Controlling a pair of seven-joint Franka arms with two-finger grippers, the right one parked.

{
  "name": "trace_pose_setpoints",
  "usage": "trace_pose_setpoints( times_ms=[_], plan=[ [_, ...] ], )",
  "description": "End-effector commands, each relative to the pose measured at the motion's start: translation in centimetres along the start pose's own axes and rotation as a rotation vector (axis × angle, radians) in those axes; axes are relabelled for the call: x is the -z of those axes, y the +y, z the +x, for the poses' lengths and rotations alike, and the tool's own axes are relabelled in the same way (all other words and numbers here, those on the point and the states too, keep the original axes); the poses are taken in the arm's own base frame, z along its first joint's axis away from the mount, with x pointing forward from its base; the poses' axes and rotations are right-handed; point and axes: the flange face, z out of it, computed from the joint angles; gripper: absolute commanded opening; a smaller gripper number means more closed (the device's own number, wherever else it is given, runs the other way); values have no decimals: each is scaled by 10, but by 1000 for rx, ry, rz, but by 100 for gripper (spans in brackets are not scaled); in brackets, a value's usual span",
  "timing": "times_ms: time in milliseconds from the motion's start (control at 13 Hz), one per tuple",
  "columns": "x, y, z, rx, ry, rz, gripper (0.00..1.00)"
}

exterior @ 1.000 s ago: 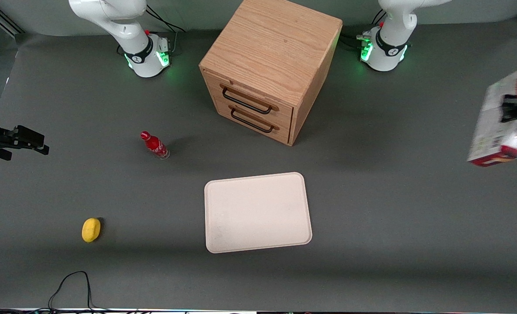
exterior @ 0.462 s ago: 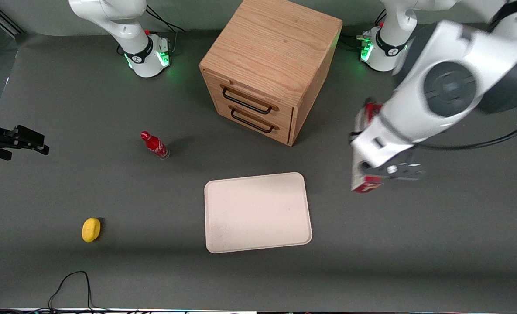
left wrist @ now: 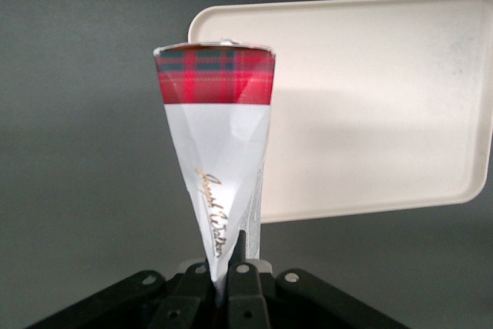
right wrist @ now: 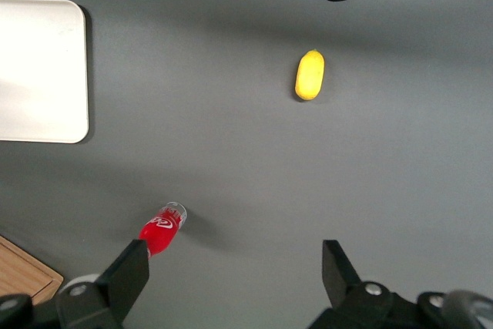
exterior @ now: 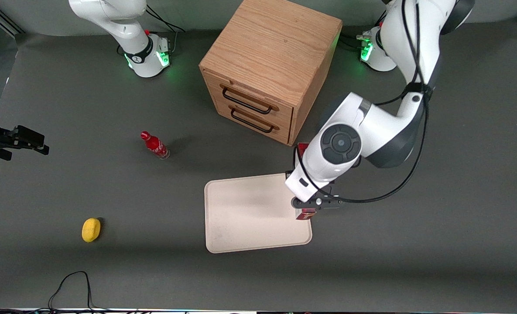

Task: Place red cookie box on tray
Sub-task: 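Carry the held box over the cream tray and lower it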

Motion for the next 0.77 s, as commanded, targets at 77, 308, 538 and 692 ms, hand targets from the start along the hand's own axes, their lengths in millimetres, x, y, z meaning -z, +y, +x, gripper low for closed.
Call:
trace_pose_setpoints(
  times_ms=[77, 308, 538, 692],
  plan=[
    [-46, 11, 21, 93, 39, -43, 0],
    [-93, 10, 29, 100, 57, -16, 0],
    [-119, 7, 32, 106, 47, -13, 0],
    [-124, 6, 33, 130, 42, -9, 0]
  ],
)
